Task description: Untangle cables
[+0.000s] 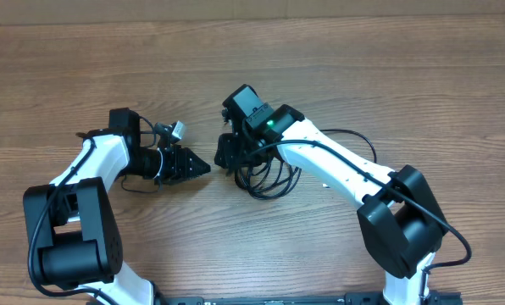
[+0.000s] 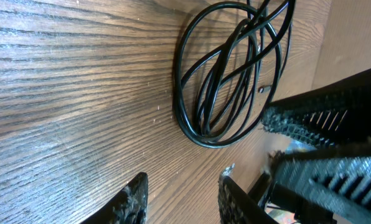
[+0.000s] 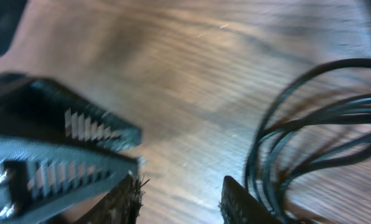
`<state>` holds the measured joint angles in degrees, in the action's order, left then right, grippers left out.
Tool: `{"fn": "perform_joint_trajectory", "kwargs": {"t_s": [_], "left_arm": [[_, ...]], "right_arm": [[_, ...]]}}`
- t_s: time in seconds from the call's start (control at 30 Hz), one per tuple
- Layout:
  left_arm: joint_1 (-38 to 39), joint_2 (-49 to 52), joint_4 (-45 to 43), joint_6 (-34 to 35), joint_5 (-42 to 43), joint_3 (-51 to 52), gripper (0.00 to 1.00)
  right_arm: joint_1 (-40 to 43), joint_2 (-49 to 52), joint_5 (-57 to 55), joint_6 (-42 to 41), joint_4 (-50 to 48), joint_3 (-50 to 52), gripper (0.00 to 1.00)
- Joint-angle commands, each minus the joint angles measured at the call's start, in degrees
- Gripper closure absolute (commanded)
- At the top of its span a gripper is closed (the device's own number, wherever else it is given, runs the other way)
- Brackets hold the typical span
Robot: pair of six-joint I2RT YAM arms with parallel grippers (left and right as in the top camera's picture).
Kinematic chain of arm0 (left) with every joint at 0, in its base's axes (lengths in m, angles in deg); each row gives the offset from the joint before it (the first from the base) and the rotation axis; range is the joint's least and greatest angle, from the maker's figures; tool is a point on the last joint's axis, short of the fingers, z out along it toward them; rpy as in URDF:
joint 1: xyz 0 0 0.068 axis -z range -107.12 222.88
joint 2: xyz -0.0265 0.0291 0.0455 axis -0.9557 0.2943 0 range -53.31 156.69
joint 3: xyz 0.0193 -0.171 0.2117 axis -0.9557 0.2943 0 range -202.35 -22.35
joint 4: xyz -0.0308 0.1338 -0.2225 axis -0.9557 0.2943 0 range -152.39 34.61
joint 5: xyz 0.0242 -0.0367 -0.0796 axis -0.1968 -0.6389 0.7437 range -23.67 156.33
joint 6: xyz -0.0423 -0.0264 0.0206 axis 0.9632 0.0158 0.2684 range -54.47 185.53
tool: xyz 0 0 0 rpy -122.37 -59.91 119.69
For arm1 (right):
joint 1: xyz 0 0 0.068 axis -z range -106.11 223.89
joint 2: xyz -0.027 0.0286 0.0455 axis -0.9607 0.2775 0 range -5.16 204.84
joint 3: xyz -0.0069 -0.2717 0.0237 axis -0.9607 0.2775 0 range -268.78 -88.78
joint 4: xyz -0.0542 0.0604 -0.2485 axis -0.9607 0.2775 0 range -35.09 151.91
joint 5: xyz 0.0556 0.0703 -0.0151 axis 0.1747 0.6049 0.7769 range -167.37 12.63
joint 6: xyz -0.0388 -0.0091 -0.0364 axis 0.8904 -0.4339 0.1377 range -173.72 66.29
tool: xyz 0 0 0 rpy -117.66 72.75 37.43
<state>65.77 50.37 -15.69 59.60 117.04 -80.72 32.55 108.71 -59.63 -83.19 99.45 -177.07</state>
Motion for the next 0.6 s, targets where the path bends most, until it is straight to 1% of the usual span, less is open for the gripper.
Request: {"fn": "perform_joint_trajectory", "kwargs": {"t_s": [0.0,0.07,0.1,0.13,0.27,0.43,0.5,0.57], "left_arm": [[0.1,0.8,-0.2,0.4,0.1,-0.9,0.62],[0.1,0.8,-0.2,0.4,0.1,-0.9,0.62],[0.1,0.8,-0.1,0.4,0.1,-0.9,0.62],[0.1,0.8,0.0,0.4,0.1,-0.9,0.62],[0.1,0.8,0.0,0.4,-0.2,-0.9,0.62],[0.1,0.8,0.0,0.4,-0.2,-0.9,0.62],[0.1,0.8,0.0,0.4,-0.3,-0.9,0.62],[0.1,0.8,0.0,0.4,-0.3,-0.9,0.62]], "right_arm": [[-3.5,1.3,-11.0,-8.0,-0.3,-0.7,0.67],[-6.2,2.0,-20.3,-12.0,0.3,-0.6,0.65],[-7.0,2.4,-24.5,-15.8,1.9,-0.6,0.65],[-7.3,2.8,-26.5,-18.5,2.8,-0.6,0.65],[-7.3,6.0,-26.7,-20.2,2.7,-0.5,0.66],[-7.3,8.4,-26.6,-20.5,-0.5,-0.5,0.66],[-7.3,9.8,-26.5,-22.8,-0.8,-0.5,0.67],[-7.3,10.4,-26.4,-22.9,-0.9,-0.5,0.67]]}}
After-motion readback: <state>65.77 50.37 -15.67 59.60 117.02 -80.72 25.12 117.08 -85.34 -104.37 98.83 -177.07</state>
